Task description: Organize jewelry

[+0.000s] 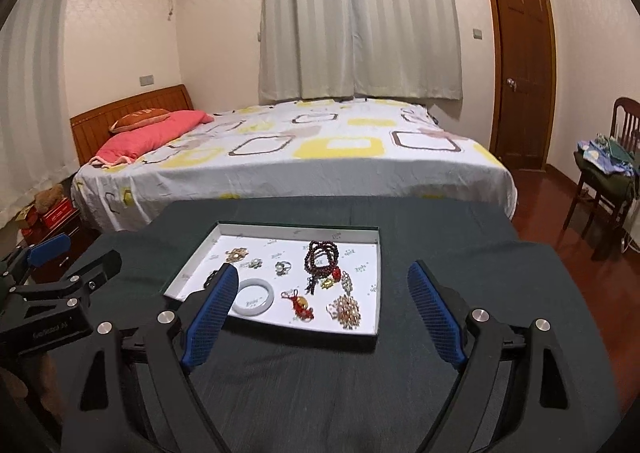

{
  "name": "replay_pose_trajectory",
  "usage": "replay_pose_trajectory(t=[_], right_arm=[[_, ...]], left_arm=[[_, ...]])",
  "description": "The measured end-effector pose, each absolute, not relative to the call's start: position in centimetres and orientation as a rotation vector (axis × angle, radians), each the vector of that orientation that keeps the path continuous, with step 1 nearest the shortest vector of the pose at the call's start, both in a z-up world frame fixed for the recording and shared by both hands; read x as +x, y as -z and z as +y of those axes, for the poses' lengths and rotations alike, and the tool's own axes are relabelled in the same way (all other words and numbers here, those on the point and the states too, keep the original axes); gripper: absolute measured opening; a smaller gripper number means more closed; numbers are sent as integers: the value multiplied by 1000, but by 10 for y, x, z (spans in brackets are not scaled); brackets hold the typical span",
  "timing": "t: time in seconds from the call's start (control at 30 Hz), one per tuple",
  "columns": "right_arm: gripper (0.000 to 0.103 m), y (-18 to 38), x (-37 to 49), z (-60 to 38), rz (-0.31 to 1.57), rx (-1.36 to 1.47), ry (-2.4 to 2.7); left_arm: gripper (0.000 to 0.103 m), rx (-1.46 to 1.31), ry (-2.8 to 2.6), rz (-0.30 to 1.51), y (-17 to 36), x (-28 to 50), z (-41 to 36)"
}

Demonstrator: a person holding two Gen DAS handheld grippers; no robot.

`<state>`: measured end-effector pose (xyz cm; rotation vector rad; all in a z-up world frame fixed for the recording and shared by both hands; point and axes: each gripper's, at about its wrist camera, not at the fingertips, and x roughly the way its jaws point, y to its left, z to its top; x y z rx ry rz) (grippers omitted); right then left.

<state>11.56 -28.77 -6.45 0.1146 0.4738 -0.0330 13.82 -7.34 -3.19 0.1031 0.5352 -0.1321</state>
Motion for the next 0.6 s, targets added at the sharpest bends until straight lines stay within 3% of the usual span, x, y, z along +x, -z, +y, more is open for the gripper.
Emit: replay_pose_trajectory(t=[0.6], right_arm=[[84,38,41,-280,385,95,30]], left_arm=[[99,51,49,449,-3,44,-37]])
